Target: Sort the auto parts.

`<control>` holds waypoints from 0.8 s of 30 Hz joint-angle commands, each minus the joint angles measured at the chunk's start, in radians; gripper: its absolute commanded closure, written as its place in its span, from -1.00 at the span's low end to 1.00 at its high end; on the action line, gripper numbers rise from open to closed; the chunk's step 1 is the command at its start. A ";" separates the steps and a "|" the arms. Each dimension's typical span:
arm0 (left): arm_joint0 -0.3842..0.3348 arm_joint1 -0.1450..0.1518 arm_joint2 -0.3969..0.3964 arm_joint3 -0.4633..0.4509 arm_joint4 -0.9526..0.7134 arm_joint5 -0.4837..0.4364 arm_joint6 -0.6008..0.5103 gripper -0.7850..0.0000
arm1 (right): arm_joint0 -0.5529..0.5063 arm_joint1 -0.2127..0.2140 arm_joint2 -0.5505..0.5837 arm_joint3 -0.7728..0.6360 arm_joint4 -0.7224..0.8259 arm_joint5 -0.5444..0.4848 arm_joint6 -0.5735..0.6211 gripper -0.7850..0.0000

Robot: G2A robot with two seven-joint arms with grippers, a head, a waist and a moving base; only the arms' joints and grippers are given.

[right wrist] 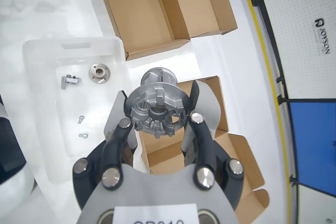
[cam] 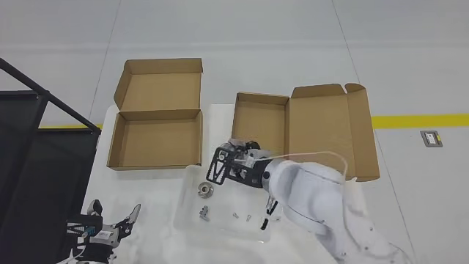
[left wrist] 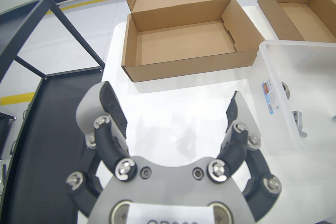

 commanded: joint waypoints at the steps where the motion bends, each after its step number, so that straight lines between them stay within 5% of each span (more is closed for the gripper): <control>1: 0.000 0.000 0.000 0.000 0.000 0.000 0.000 -1.00 | 0.070 -0.017 -0.018 0.110 0.035 0.066 0.006 1.00; 13: 0.000 0.000 0.000 0.000 0.000 0.000 0.000 -1.00 | 0.401 -0.140 -0.172 0.698 0.161 0.368 -0.011 1.00; 24: 0.000 0.000 0.000 0.000 0.000 0.000 0.000 -1.00 | 0.553 -0.271 -0.292 1.122 0.237 0.492 -0.117 1.00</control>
